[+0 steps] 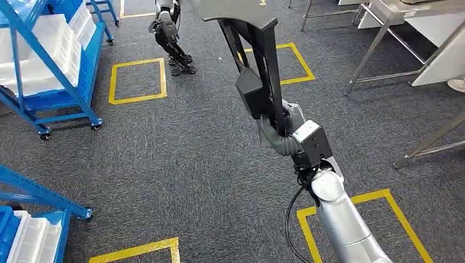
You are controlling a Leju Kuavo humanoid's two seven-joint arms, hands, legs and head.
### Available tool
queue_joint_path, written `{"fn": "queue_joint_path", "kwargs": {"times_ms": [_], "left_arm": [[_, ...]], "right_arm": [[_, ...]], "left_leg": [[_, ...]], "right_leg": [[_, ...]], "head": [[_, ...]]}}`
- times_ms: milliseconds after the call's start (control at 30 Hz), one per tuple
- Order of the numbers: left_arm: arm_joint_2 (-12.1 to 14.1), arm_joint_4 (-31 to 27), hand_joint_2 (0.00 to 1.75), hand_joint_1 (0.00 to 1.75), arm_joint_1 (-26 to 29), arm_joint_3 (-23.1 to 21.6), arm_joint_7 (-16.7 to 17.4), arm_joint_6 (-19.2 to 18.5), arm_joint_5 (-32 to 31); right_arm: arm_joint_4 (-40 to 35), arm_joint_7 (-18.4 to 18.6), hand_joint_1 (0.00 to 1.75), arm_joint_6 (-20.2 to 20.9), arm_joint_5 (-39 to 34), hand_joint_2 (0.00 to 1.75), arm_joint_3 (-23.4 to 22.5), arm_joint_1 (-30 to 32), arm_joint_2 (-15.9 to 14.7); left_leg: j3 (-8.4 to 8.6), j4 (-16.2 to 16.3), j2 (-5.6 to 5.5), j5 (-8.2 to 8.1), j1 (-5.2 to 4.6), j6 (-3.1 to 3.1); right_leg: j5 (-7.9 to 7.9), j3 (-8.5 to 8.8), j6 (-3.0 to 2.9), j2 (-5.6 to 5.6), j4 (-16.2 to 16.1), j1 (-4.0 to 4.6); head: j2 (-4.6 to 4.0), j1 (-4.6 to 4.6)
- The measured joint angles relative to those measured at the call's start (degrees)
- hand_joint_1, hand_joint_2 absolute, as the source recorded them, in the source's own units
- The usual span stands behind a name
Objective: Take the parts from the cabinet and place them on the table.
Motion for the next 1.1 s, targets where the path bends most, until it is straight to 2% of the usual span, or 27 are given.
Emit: {"fn": "queue_joint_path", "kwargs": {"times_ms": [67, 100, 133, 167, 200, 233, 267, 300, 333, 400, 433, 467, 500, 533, 600, 633, 667, 700, 767, 800, 833, 867, 900, 933, 967, 1000, 1100], "left_arm": [[0.0, 0.0, 0.0, 0.0, -0.1, 0.0, 0.0, 0.1, 0.0], [-0.1, 0.0, 0.0, 0.0, -0.2, 0.0, 0.0, 0.2, 0.1], [-0.1, 0.0, 0.0, 0.0, -0.3, 0.0, 0.0, 0.3, 0.2], [-0.1, 0.0, 0.0, 0.0, -0.2, 0.0, 0.0, 0.3, 0.2], [-0.1, 0.0, 0.0, 0.0, 0.0, 0.0, 0.0, 0.4, 0.2], [-0.1, 0.0, 0.0, 0.0, 0.1, 0.0, 0.0, 0.4, 0.2], [-0.2, 0.0, 0.0, 0.0, 0.2, 0.0, 0.1, 0.4, 0.2], [-0.2, 0.0, 0.0, 0.0, 0.3, 0.0, 0.1, 0.4, 0.2], [-0.2, 0.0, 0.0, 0.0, 0.3, 0.0, 0.1, 0.4, 0.2], [-0.1, 0.0, 0.0, 0.0, 0.2, 0.0, 0.1, 0.4, 0.2], [-0.1, 0.0, 0.0, 0.0, 0.3, 0.0, 0.1, 0.3, 0.2], [0.0, 0.0, 0.0, 0.0, 0.3, 0.0, 0.1, 0.2, 0.2], [0.0, 0.0, 0.0, 0.0, 0.4, 0.0, 0.1, 0.0, 0.1], [-0.1, 0.0, 0.0, 0.0, 0.5, 0.0, 0.1, -0.1, 0.2], [-0.2, 0.0, 0.0, 0.0, 0.4, 0.0, 0.1, -0.1, 0.3], [-0.5, 0.0, 0.0, 0.0, 0.3, 0.0, 0.1, 0.0, 0.4], [-0.5, 0.0, 0.0, 0.0, 0.3, 0.0, 0.0, 0.2, 0.7], [-0.6, 0.0, 0.0, 0.0, 0.5, 0.1, 0.0, 0.3, 0.9], [-0.6, 0.0, 0.0, 0.0, 0.8, 0.2, 0.0, 0.3, 1.0], [-0.7, 0.0, 0.0, 0.0, 0.8, 0.3, 0.0, 0.4, 1.0], [-0.7, 0.0, 0.0, 0.0, 0.8, 0.3, 0.1, 0.4, 1.0], [-0.8, 0.0, 0.0, 0.0, 0.8, 0.4, 0.1, 0.5, 1.0], [-1.0, 0.0, 0.0, 0.0, 0.8, 0.4, 0.1, 0.5, 1.0], [-1.1, 0.0, 0.0, 0.0, 0.8, 0.4, 0.1, 0.5, 1.0], [-1.1, 0.0, 0.0, 0.0, 0.8, 0.4, 0.1, 0.4, 1.0], [-1.2, 0.0, 0.0, 0.0, 0.8, 0.4, 0.1, 0.4, 1.0], [-1.2, 0.0, 0.0, 0.0, 0.9, 0.4, -0.3, 0.3, 1.0]], "right_arm": [[0.4, -0.5, 1.75, -0.4, 0.6, 1.75, -0.2, 0.2, 0.1], [0.3, -0.8, 1.75, -0.8, 1.3, 1.75, -0.2, 0.4, 0.1], [0.0, -1.0, 1.75, -1.1, 2.1, 1.75, -0.2, 0.8, 0.3], [-0.6, -1.1, 1.75, -1.4, 2.5, 1.75, -0.2, 1.2, 0.4], [-1.0, -1.1, 1.75, -1.6, 2.8, 1.75, -0.2, 1.5, 0.7], [-1.4, -1.1, 1.75, -1.8, 3.0, 1.75, -0.1, 2.0, 0.9], [-1.6, -1.1, 1.75, -1.8, 3.2, 1.75, 0.0, 2.5, 1.0], [-1.7, -1.0, 1.75, -1.9, 3.3, 1.75, 0.0, 3.0, 1.1], [-1.7, -1.0, 1.75, -1.9, 3.3, 1.75, 0.0, 3.2, 1.1], [-2.6, -1.1, 1.75, -1.5, 3.5, 1.75, 0.0, 3.8, 1.1], [-3.3, -1.4, 1.75, -1.1, 3.6, 1.75, 0.0, 4.2, 1.1], [-4.3, -1.8, 1.75, -0.4, 3.8, 1.75, 0.1, 4.8, 1.0], [-5.4, -2.2, 1.75, 0.4, 3.7, 1.75, 0.2, 5.6, 0.9], [-6.8, -2.5, 1.75, 1.5, 3.3, 1.75, 0.3, 6.9, 0.7], [-9.4, -3.0, 1.75, 4.1, 1.4, 1.75, 0.5, 9.3, -0.4], [-11.0, -3.1, 1.75, 5.8, 0.0, 1.75, 0.6, 10.4, -1.1], [-12.2, -3.2, 1.75, 6.7, -1.2, 1.75, 0.7, 11.2, -1.6], [-13.3, -3.3, 1.75, 7.5, -1.9, 1.75, 0.8, 11.6, -2.0], [-14.8, -3.3, 1.75, 8.3, -2.3, 1.75, 0.9, 13.0, -2.6], [-15.4, -3.3, 1.75, 8.5, -2.5, 1.75, 1.0, 13.9, -2.8], [-16.0, -3.2, 1.75, 8.5, -2.4, 1.75, 1.1, 14.6, -3.2], [-16.9, -3.1, 1.75, 8.0, -1.7, 1.75, 1.0, 15.6, -3.5], [-17.9, -3.0, 1.75, 7.4, -1.1, 1.75, 0.9, 16.6, -3.6], [-18.8, -3.1, 1.75, 7.0, -0.6, 1.75, 0.7, 17.7, -3.7], [-19.9, -3.5, 1.75, 6.1, 0.5, 1.75, 0.4, 18.9, -3.7], [-20.6, -4.0, 1.75, 5.3, 1.4, 1.75, 0.1, 20.0, -3.8], [-22.2, -4.9, 1.75, 4.1, 2.9, 1.75, -0.6, 22.8, -4.0]], "left_leg": [[0.41, -0.2, 0.84, -0.15, 0.11, -0.65], [0.74, -0.1, 1.43, -0.43, 0.19, -1.16], [0.51, 0.7, -0.59, -1.32, 0.57, -1.45], [-0.88, 3.7, -2.58, -3.12, 0.63, -1.38], [-3.06, 8.3, -3.46, -5.36, 0.63, -1.38], [-5.59, 13.4, -3.98, -7.45, 0.58, -1.43], [-8.13, 18.0, -4.15, -8.79, 0.58, -1.45], [-9.36, 19.5, -4.16, -8.39, 0.58, -1.37], [-9.09, 18.1, -4.22, -6.73, 0.55, -1.18], [-5.79, 9.5, -4.91, -1.25, 0.55, -0.61], [-3.52, 3.9, -6.8, 1.71, 0.55, -0.25], [-2.59, 2.1, -9.55, 1.16, 0.65, 0.05], [-2.07, 0.9, -9.2, 0.92, 0.63, -0.1], [-2.06, 1.1, -8.84, 0.91, 0.29, -0.06], [-1.67, 0.7, -7.84, 0.93, 0.14, 0.57], [-1.1, -0.3, -6.84, 1.34, 0.78, 1.06], [-0.7, -0.8, -6.42, 1.42, 0.61, 1.4], [-0.57, -0.9, -5.49, 1.4, 0.44, 1.6], [-0.48, -0.8, -3.95, 1.14, 0.27, 1.76], [-0.47, -0.8, -3.22, 1.05, 0.27, 1.75], [-0.42, -0.7, -2.55, 0.92, 0.29, 1.67], [-0.34, -0.6, -1.81, 0.73, 0.33, 1.52], [-0.23, -0.4, -1.25, 0.53, 0.37, 1.35], [-0.06, -0.2, -0.78, 0.22, 0.4, 1.12], [0.17, -0.1, -0.45, -0.05, 0.22, 0.7], [0.29, 0.2, -0.13, -0.37, 0.0, 0.19], [0.99, -0.3, 1.39, -0.69, 0.15, -0.87]], "right_leg": [[-0.19, -0.17, -0.55, 1.01, 0.1, 0.34], [-0.04, 0.02, -1.07, 1.68, -0.3, 0.14], [0.09, 0.45, -1.41, 2.23, -0.7, -0.11], [0.05, 0.51, -1.9, 2.57, -0.7, -0.14], [-0.03, 0.53, -2.11, 3.13, -0.7, -0.08], [-0.11, 0.57, -2.25, 3.78, -0.7, 0.07], [-0.17, 0.61, -2.36, 4.58, -0.6, 0.29], [-0.23, 0.69, -2.43, 5.35, -0.5, 0.45], [-0.29, 0.82, -2.45, 6.11, -0.5, 0.55], [-0.53, 1.05, -2.34, 7.66, -0.2, 0.61], [-0.71, 1.11, -2.18, 8.43, 0.0, 0.49], [-0.84, 0.91, -1.86, 9.01, 0.1, 0.64], [-0.81, 0.58, -1.59, 9.66, 0.3, 0.35], [-0.7, 0.43, -1.21, 10.08, 0.2, 0.05], [-0.59, 0.51, -0.33, 11.24, -0.2, -0.13], [-1.05, 0.62, -0.18, 10.52, 0.3, -0.11], [-2.29, -0.12, 0.03, 7.36, 1.9, 0.34], [-4.6, -2.26, 0.26, 5.25, 6.1, 0.32], [-7.9, -6.65, 0.72, 3.98, 14.5, -0.01], [-8.33, -8.11, 0.96, 3.83, 17.1, -0.21], [-7.43, -8.06, 1.15, 3.69, 16.7, -0.4], [-5.24, -6.4, 1.32, 3.39, 13.3, -0.63], [-2.87, -3.69, 1.41, 2.71, 8.2, -0.77], [-0.81, -0.52, 1.42, 1.32, 2.7, -0.79], [-1.17, 0.94, 0.91, -1.2, 0.0, -0.43], [-0.79, 0.92, 0.59, -0.91, -0.5, -0.2], [-1.08, 0.75, -0.46, 0.97, 0.0, 0.19]], "head": [[0.0, 0.0], [0.0, 0.13], [0.0, -0.07], [0.0, -0.26], [0.0, -0.31], [0.0, -0.26], [0.0, -0.28], [0.0, -0.22], [0.0, -0.26], [0.0, -0.24], [0.0, -0.31], [0.0, -0.2], [0.0, -0.24], [0.0, -0.35], [0.0, -0.37], [0.0, -0.31], [0.0, -0.09], [0.0, 0.33], [0.0, 0.31], [0.0, 0.33], [0.0, 0.35], [0.0, 0.35], [0.0, 0.35], [0.0, 0.37], [0.0, 0.44], [0.0, 0.53], [0.0, 0.66]]}}
